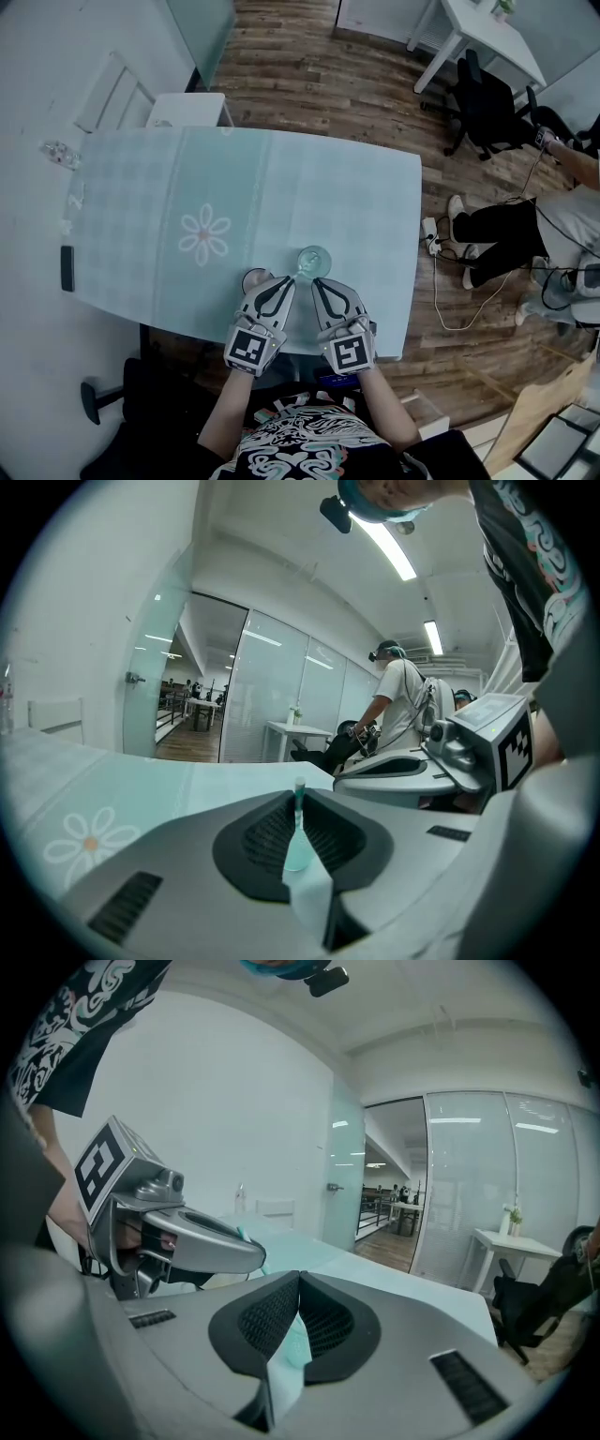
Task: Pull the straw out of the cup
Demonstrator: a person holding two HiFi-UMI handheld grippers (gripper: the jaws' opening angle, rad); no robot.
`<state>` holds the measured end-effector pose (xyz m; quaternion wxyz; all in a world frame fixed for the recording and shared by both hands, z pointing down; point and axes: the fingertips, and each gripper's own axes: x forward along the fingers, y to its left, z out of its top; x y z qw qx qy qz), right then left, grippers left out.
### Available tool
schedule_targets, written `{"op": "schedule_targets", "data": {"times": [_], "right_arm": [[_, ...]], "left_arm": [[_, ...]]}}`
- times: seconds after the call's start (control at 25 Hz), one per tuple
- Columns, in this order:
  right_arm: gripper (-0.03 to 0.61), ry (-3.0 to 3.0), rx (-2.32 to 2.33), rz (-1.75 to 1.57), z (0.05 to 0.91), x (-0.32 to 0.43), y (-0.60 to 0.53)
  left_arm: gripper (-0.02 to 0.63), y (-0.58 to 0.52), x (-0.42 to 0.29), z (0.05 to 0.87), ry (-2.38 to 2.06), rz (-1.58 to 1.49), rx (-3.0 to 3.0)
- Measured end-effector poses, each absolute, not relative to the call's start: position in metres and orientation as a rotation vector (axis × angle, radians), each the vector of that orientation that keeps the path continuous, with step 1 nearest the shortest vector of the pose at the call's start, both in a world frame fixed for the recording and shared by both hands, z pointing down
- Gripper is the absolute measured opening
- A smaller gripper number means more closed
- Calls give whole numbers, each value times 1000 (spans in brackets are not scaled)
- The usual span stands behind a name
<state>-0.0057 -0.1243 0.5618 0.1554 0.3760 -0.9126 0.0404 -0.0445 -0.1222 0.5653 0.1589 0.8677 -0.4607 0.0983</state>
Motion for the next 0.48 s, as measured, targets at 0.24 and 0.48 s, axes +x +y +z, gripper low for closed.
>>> {"op": "schedule_targets", "data": {"times": [0.24,0.48], "right_arm": [[23,-2613,1098,113,558,-2,-127],[23,-2582,1146,131,556,15,-135]], "left_arm": [[31,-121,-46,568,-1313,262,2451],[31,-121,-50,563,-1321,236,2440]]}}
